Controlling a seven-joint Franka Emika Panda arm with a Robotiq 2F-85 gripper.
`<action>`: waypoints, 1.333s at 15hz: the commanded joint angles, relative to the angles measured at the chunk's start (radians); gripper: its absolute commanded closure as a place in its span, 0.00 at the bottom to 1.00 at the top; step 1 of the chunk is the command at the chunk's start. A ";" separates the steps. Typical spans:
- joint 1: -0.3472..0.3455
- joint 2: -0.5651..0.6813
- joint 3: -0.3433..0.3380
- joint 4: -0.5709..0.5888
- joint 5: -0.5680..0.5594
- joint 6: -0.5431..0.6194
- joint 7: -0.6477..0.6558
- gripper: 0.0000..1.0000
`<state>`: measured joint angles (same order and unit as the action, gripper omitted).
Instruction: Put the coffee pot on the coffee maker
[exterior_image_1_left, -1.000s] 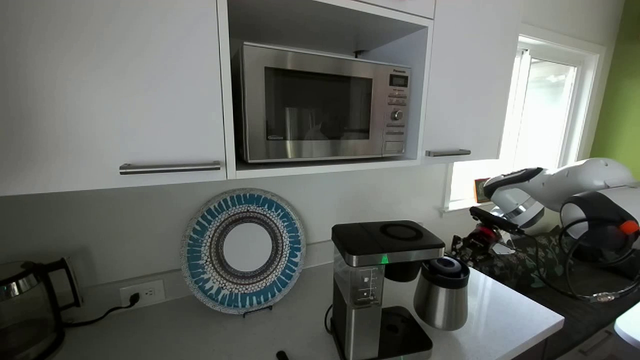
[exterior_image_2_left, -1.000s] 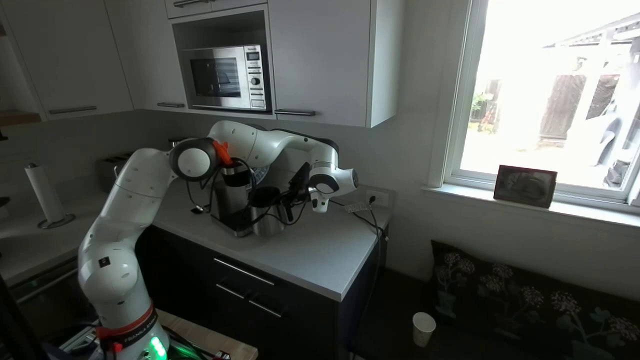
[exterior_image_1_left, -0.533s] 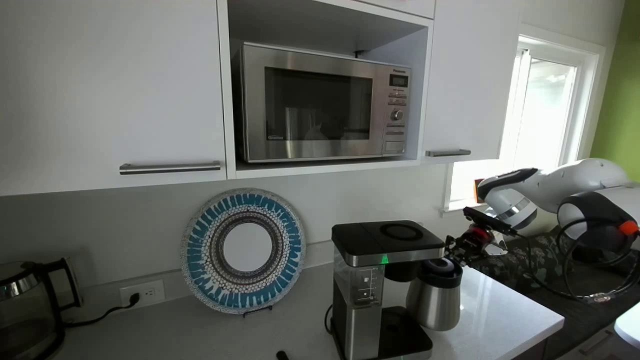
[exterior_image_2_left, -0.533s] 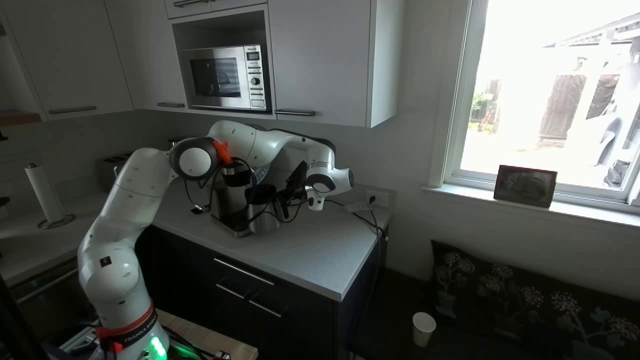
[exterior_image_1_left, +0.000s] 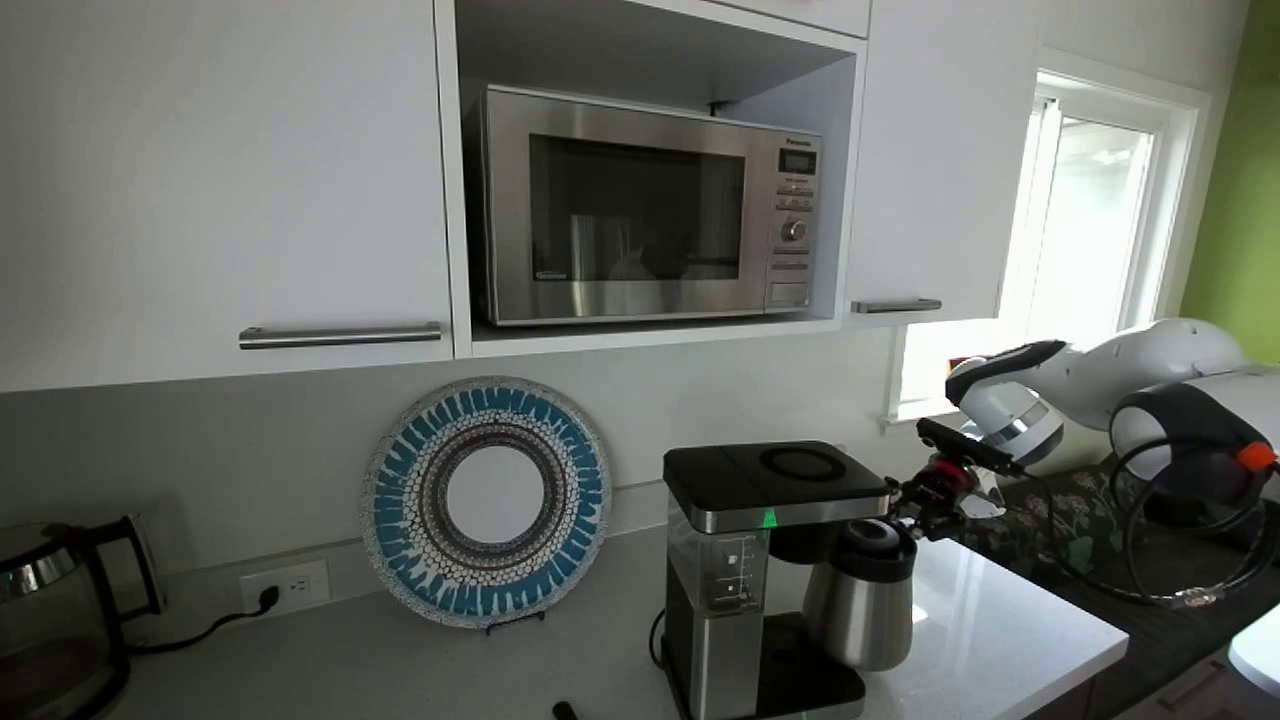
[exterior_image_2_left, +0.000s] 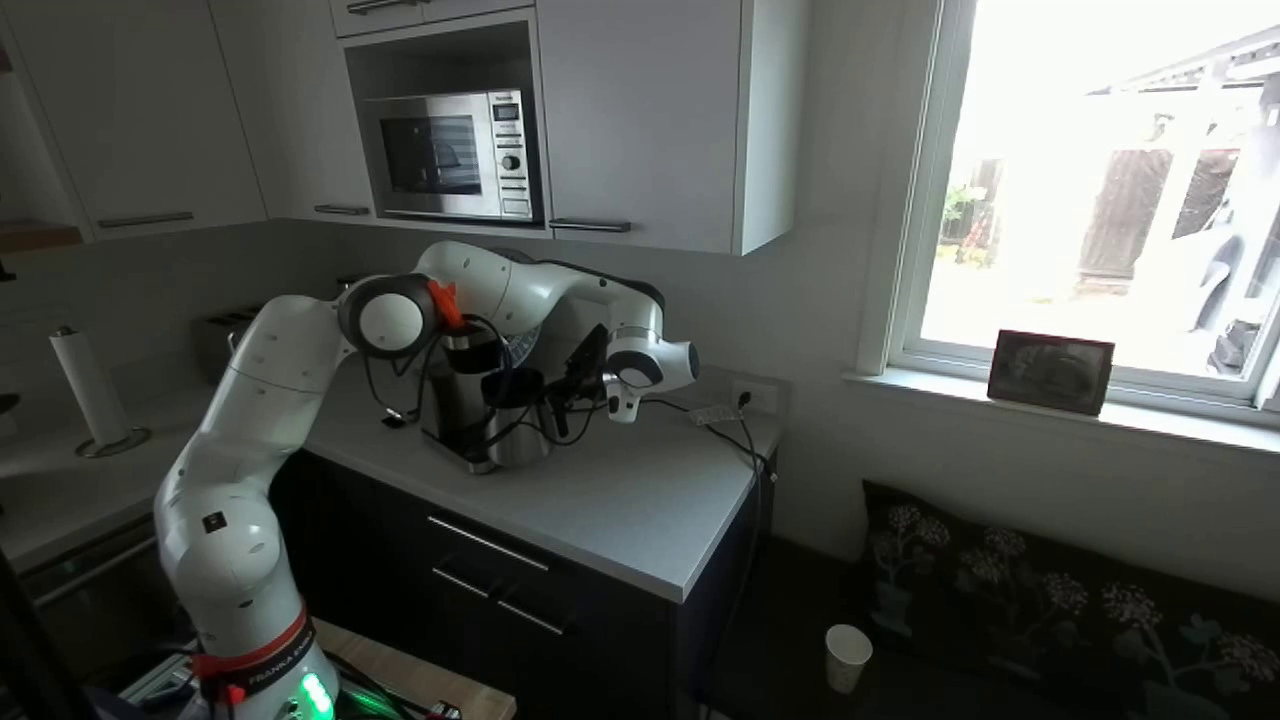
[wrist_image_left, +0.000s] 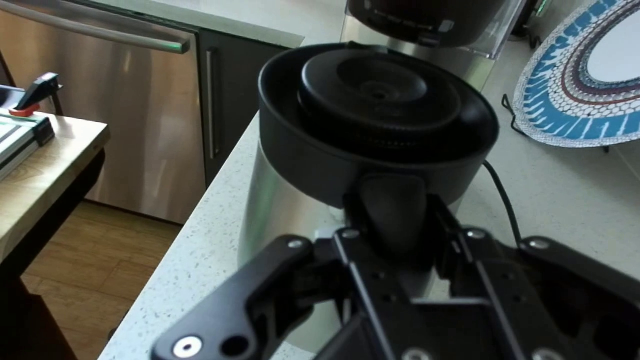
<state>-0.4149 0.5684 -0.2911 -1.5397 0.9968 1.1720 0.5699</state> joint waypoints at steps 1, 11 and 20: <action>0.010 -0.030 0.007 -0.034 0.024 -0.043 0.013 0.92; 0.034 0.003 0.002 -0.010 0.001 -0.005 -0.003 0.67; 0.047 -0.042 0.004 -0.066 0.046 0.046 0.013 0.92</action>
<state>-0.3772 0.5676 -0.2842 -1.5559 1.0002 1.1897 0.5706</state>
